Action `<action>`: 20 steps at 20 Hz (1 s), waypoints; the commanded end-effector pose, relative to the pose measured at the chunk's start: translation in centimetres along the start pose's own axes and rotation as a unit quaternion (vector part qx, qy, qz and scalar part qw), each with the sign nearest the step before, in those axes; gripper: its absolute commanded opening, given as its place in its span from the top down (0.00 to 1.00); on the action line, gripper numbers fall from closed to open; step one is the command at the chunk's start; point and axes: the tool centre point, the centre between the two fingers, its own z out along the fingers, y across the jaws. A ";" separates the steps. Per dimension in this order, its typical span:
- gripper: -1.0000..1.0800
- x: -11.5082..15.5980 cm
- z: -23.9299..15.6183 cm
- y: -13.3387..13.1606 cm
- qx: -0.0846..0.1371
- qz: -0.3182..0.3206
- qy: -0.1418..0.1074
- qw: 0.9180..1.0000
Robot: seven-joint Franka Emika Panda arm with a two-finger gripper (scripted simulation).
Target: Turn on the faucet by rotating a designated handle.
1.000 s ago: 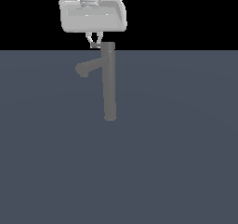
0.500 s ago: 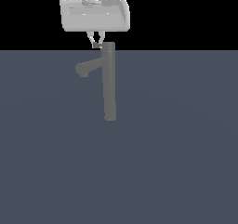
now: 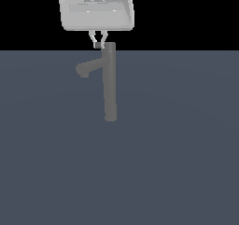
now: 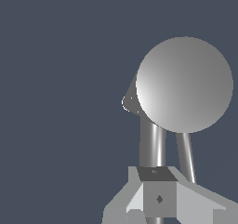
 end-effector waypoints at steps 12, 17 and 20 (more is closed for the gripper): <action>1.00 1.8 0.0 3.0 -0.001 -0.007 -0.008 1.000; 1.00 3.7 0.0 4.7 -0.002 0.002 -0.007 1.000; 1.00 4.7 0.1 5.7 -0.003 0.007 -0.006 1.000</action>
